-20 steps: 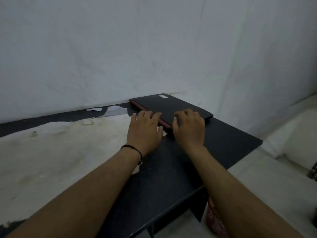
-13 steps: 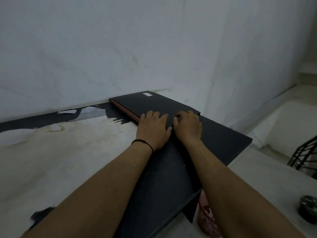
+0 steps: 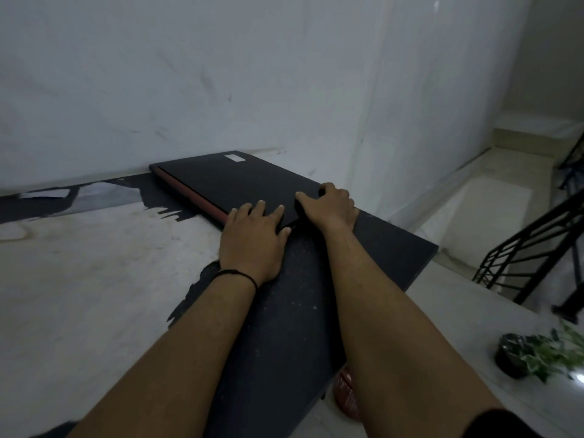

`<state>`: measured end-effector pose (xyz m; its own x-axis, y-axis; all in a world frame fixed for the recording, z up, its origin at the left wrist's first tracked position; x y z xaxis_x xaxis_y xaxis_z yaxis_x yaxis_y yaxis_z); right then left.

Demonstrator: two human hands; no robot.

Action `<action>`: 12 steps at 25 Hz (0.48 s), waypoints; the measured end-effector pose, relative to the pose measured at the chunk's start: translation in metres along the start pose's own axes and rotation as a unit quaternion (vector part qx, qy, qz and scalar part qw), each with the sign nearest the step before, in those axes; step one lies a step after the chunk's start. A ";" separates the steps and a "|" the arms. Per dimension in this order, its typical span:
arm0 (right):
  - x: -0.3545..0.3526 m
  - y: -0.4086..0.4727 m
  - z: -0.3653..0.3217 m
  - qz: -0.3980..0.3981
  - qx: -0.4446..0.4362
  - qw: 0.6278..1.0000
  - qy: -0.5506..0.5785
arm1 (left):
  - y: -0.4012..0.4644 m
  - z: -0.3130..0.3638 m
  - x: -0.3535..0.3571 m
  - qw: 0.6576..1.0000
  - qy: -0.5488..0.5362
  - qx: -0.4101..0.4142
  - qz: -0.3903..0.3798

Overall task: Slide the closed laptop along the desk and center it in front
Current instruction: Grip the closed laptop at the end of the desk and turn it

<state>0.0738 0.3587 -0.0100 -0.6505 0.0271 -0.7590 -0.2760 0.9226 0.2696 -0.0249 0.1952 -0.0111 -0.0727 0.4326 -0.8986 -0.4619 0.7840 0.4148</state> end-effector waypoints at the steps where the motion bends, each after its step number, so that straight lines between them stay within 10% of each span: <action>1: -0.002 0.000 0.001 0.001 -0.003 1.000 0.010 | -0.001 0.000 -0.002 1.000 0.002 0.003 0.000; 12: -0.025 -0.078 -0.002 0.035 -0.003 0.994 0.102 | -0.042 -0.038 -0.033 1.000 0.010 -0.010 -0.012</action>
<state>0.1104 0.2854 -0.0114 -0.7979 0.0121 -0.6027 -0.2291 0.9187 0.3217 -0.0370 0.1313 -0.0044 -0.0787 0.4058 -0.9106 -0.4806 0.7848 0.3913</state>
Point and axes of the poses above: each hand's wrist, its own y-axis towards the middle knuckle, its own x-axis out of the palm, z = x × y, the point moved 9 cm from there along y, towards the middle knuckle, and after that the axes turned 6 degrees about -x, right-handed, at the moved point
